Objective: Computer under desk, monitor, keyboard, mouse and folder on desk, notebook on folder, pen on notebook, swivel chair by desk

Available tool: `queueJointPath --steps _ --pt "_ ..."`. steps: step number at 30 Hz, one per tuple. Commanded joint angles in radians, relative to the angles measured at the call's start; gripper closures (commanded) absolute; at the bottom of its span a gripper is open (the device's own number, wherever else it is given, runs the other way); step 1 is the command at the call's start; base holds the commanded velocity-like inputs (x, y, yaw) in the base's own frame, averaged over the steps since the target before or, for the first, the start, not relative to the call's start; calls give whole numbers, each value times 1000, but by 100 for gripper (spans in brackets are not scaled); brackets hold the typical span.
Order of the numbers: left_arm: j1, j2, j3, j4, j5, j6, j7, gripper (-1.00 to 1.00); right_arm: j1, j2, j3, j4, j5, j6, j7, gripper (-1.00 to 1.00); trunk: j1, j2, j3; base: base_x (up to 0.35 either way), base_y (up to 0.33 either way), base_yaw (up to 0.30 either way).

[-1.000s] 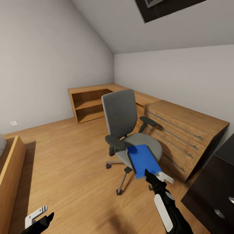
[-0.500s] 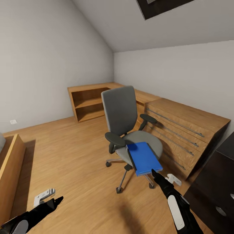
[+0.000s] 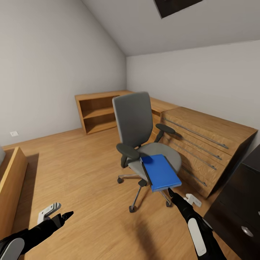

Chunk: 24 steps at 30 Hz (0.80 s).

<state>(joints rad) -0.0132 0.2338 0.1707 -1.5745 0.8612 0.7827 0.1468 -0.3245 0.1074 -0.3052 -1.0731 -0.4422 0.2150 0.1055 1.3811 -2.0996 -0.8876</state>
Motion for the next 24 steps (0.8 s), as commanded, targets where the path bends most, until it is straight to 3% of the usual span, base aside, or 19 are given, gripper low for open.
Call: queueJointPath --steps 1,16,19,24 --pt "-1 -2 -1 0 11 2 10 -100 -1 1 -4 2 -7 5 6 -100 4 -8 -4 0 0 0" --pt "-1 -10 -10 2 13 -17 8 -100 -1 0 -5 10 -5 0 38 -100 54 -99 -45 0 0 0" --pt "-1 -9 -9 2 12 -18 8 -100 3 0 -5 10 -4 0 106 -100 54 -99 -45 0 0 0" --pt "-1 -10 -8 2 12 -19 8 -100 23 -5 -13 9 -3 1 280 -100 54 -99 -45 0 0 0"
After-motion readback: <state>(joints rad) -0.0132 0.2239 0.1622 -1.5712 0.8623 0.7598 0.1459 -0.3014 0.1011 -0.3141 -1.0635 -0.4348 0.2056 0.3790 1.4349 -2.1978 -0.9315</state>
